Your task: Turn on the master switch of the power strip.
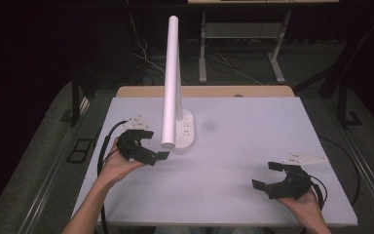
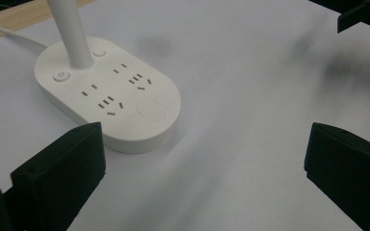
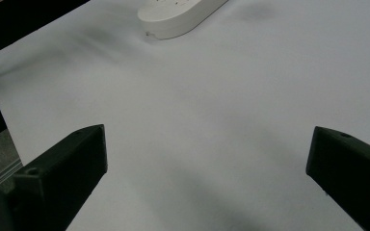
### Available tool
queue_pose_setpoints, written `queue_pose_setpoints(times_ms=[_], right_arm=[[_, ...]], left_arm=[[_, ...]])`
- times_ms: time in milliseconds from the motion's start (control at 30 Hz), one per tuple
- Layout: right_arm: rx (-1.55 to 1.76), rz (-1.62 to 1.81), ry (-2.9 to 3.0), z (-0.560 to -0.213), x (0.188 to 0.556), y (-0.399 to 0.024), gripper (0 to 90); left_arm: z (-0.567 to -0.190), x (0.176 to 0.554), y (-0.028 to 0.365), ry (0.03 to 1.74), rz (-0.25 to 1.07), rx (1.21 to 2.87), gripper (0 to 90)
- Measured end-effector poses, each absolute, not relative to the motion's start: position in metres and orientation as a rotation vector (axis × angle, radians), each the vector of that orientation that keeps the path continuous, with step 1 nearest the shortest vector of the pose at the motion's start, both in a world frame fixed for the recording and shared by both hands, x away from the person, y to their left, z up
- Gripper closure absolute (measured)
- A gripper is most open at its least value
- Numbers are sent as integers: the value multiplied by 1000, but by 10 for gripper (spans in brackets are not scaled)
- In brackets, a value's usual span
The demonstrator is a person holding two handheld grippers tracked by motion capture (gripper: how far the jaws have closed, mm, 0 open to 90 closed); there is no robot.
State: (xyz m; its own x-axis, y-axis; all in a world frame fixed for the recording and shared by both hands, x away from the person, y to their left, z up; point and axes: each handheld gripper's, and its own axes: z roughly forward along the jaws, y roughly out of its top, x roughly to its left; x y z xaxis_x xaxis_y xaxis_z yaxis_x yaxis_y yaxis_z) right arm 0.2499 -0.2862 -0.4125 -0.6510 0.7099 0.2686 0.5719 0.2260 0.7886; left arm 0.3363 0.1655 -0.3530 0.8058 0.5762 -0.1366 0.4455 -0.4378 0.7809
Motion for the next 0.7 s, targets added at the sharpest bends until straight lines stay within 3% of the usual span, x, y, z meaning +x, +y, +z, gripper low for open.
queue_pose_setpoints(times_ms=[700], right_arm=[[1244,1404,2334,-413,250,-289,2]], left_arm=[[-338,373,151,720,191,2181,20]])
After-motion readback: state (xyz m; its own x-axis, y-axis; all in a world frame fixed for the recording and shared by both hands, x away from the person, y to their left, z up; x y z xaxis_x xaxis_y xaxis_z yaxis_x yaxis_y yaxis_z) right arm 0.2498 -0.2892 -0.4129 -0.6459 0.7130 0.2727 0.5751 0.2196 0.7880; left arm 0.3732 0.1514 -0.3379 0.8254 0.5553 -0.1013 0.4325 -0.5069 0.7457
